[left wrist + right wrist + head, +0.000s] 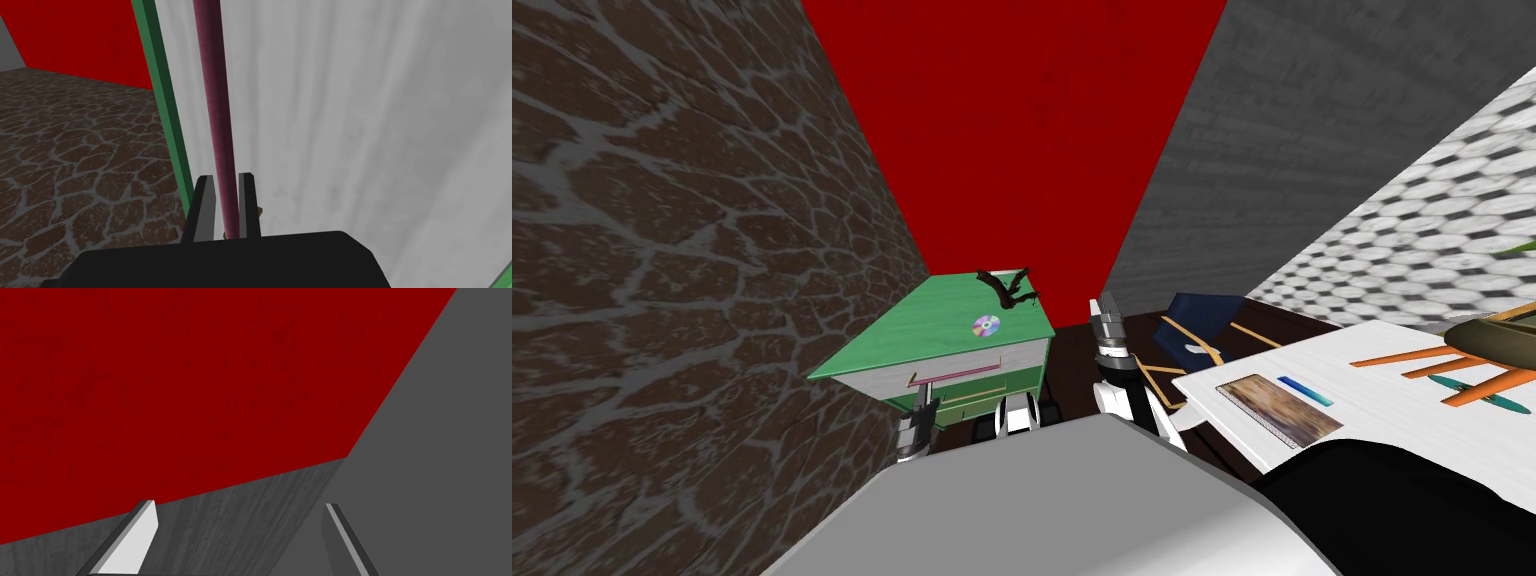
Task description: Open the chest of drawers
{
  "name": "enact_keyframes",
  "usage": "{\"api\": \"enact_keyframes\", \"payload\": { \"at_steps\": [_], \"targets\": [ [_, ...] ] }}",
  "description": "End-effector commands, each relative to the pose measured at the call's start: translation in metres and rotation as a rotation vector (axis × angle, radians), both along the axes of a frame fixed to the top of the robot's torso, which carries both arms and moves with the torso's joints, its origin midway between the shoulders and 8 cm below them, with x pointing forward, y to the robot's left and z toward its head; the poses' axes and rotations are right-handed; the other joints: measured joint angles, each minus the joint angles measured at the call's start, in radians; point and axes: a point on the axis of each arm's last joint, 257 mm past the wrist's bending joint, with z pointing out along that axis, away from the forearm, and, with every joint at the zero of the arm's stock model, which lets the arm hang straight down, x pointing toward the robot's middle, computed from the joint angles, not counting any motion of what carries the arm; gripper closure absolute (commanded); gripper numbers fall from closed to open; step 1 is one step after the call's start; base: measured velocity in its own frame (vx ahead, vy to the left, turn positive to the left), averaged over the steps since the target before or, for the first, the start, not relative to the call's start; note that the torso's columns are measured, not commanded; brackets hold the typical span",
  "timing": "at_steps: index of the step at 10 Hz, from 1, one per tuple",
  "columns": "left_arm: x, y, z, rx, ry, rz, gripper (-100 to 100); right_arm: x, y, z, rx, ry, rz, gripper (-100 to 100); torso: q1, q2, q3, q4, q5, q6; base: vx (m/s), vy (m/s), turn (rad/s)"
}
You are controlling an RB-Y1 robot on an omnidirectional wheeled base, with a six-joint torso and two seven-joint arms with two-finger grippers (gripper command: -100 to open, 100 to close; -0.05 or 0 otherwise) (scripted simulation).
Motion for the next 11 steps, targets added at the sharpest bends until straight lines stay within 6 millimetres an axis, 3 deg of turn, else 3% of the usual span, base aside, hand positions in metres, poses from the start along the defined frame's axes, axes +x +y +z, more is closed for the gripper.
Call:
{"api": "enact_keyframes", "payload": {
  "at_steps": [1, 7, 8, 11],
  "targets": [
    [0.001, 0.010, 0.008, 0.002, 0.001, -0.004, 100, 0.000, 0.000, 0.000, 0.000, 0.000, 0.000, 0, -0.002, 0.005, 0.002, 0.001, -0.001, -0.001, -0.126, -0.064, 0.032],
    [0.001, 0.024, 0.020, 0.003, 0.004, -0.012, 100, 0.000, 0.000, 0.000, 0.000, 0.000, 0.000, 0, -0.006, 0.006, 0.000, 0.007, -0.008, -0.001, -0.090, -0.036, 0.020],
    [0.000, 0.020, 0.011, -0.001, 0.033, -0.011, 100, 0.000, 0.000, 0.000, 0.000, 0.000, 0.000, 0, -0.007, 0.008, 0.001, 0.008, -0.008, -0.001, -0.030, -0.014, 0.012],
    [-0.014, 0.020, 0.017, 0.001, 0.011, -0.020, 100, 0.000, 0.000, 0.000, 0.000, 0.000, 0.000, 0, -0.006, 0.013, 0.005, 0.007, -0.006, -0.001, -0.129, -0.001, 0.026]
  ]
}}
